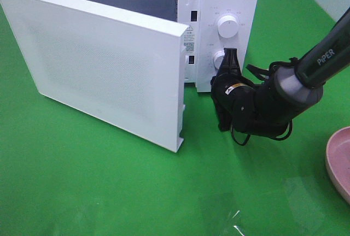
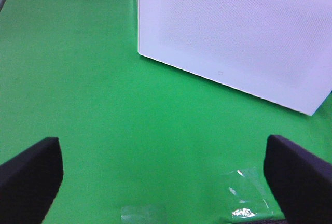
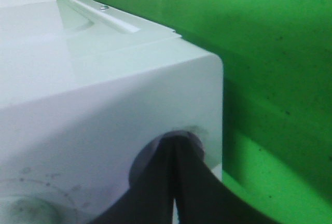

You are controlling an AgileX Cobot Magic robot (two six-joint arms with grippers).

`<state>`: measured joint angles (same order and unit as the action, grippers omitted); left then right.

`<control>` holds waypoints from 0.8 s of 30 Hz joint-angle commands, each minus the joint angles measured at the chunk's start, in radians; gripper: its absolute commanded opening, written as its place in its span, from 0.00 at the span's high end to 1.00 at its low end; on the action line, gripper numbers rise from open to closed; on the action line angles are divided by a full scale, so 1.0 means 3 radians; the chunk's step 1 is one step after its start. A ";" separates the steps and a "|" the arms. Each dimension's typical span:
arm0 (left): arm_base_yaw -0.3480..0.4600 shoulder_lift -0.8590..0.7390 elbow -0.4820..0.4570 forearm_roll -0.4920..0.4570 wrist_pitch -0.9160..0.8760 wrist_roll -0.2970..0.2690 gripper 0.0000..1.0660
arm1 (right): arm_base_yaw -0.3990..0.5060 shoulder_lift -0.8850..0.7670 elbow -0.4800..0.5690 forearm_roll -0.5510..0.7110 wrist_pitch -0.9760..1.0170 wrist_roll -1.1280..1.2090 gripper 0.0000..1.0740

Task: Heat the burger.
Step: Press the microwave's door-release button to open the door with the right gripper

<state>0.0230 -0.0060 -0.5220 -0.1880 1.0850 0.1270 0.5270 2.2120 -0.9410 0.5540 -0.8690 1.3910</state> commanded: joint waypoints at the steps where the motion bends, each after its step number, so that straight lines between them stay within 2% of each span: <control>1: -0.0017 -0.0050 0.0013 -0.0017 -0.0047 -0.0003 0.08 | -0.0217 0.0007 -0.0347 -0.0013 -0.0863 -0.0103 1.00; 13: -0.0017 -0.0050 0.0013 -0.0017 -0.0047 -0.0003 0.08 | -0.0213 -0.0027 -0.0340 0.0037 -0.0787 -0.0137 1.00; 24: -0.0017 -0.0050 0.0013 -0.0017 -0.0047 -0.0003 0.08 | -0.0210 -0.0277 -0.0340 -0.0097 0.0033 -0.0433 1.00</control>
<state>0.0230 -0.0060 -0.5220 -0.1880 1.0850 0.1270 0.5020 2.1500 -0.9680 0.5840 -0.6670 1.2920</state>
